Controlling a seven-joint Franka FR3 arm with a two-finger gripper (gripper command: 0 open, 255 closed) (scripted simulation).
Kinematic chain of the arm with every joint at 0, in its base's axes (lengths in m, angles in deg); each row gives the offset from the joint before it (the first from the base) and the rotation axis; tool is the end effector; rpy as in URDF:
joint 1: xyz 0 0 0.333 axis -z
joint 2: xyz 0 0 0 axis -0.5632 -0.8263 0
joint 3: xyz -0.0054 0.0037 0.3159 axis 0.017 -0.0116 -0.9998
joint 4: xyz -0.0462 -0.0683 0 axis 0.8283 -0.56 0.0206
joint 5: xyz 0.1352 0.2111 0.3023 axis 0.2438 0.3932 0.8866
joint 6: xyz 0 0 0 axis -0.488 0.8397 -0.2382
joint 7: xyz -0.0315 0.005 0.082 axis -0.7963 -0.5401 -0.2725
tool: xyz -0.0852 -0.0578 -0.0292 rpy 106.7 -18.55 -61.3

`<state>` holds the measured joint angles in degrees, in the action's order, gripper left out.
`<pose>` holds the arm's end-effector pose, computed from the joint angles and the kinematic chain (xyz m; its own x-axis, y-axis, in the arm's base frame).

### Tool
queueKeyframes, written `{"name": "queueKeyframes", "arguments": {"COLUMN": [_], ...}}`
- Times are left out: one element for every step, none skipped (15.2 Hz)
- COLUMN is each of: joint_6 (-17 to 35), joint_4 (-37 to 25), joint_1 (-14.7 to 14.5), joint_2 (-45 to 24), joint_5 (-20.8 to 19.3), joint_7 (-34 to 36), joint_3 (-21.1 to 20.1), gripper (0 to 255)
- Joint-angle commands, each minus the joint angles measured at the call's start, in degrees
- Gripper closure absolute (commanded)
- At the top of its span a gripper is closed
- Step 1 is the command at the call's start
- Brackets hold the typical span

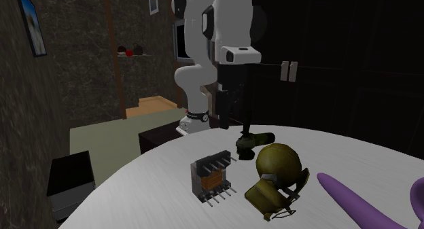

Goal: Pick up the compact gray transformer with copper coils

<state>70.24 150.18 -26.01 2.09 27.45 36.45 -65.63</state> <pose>0.4447 -0.2857 0.4276 0.9579 0.2870 0.0085 0.2871 -0.9579 -0.0031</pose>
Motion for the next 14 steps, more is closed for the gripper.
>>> {"name": "queueKeyframes", "arguments": {"joint_6": [0.99,1.4,1.72,1.95,2.09,2.14,2.1,1.98,1.92,2.58,3.24,3.9,4.55,5.19], "joint_4": [-3.77,-5.6,-7.52,-9.52,-11.61,-13.78,-16.06,-18.42,-19.29,-18.89,-18.5,-18.12,-17.76,-17.41], "joint_1": [0.64,1.08,1.6,2.18,2.83,3.61,4.44,5.31,5.71,5.8,5.85,5.91,5.96,6.02], "joint_2": [-4.3,-6.37,-8.47,-10.58,-12.7,-14.83,-16.97,-19.12,-19.88,-20.17,-20.47,-20.79,-21.12,-21.45], "joint_5": [2.31,3.56,4.85,6.18,7.53,8.86,10.18,11.48,11.9,12.09,12.29,12.51,12.73,12.96], "joint_7": [-3.43,-5.04,-6.62,-8.18,-9.71,-11.17,-12.57,-13.91,-14.35,-14.49,-14.64,-14.79,-14.96,-15.12], "joint_3": [1.1,1.47,1.75,1.97,2.11,2.12,2.09,1.99,1.86,1.75,1.66,1.58,1.49,1.4], "gripper": [0,0,0,0,0,0,0,0,0,0,0,0,0,0]}}
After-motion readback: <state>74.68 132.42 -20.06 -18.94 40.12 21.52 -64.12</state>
